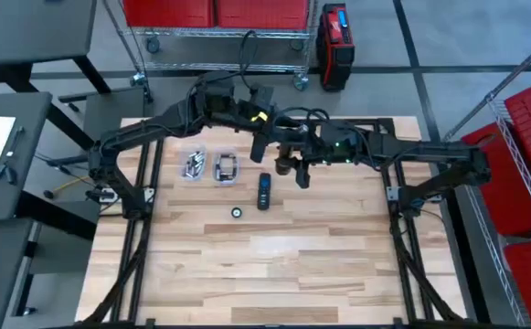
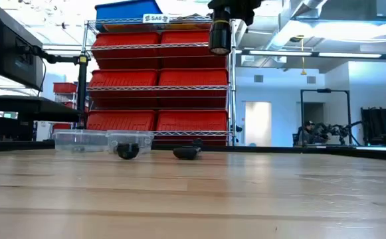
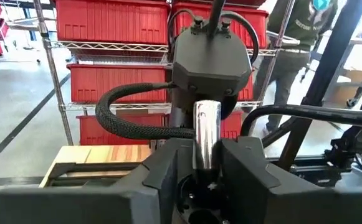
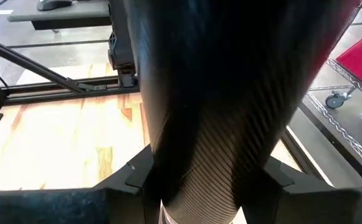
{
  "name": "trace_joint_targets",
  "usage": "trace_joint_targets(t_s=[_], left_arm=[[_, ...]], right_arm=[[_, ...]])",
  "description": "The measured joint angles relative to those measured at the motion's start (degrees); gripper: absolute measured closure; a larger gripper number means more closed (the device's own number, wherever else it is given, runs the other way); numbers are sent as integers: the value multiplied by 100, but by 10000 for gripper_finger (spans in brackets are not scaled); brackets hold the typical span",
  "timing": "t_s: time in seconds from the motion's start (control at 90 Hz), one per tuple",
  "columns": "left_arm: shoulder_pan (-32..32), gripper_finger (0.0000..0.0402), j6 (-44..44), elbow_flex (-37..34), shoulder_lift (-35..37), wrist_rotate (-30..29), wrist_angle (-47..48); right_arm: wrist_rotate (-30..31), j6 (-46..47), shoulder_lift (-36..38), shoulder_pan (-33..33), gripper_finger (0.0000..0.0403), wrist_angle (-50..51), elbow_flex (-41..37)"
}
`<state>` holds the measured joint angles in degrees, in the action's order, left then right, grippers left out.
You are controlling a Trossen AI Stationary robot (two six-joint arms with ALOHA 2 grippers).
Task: Insert battery
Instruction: Insert the silver battery into the flashlight battery compartment
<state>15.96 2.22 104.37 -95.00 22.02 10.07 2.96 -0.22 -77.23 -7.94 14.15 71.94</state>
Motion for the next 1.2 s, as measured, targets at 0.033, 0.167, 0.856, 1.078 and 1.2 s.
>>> trace_joint_targets(t_s=[0.033,0.167,0.856,1.078,1.2], left_arm=[[17,294,-2,23,-4,-2,4],[45,290,-1,57,-9,4,54],[12,289,-206,68,1,108,622],[14,289,-490,63,-2,124,1143],[14,289,-626,62,-7,126,1400]], right_arm=[[0,2,0,0,263,3,0],[0,21,0,0,263,31,0],[-2,-1,2,4,263,301,0],[-4,3,2,4,263,878,0],[-7,7,4,4,263,1171,0]])
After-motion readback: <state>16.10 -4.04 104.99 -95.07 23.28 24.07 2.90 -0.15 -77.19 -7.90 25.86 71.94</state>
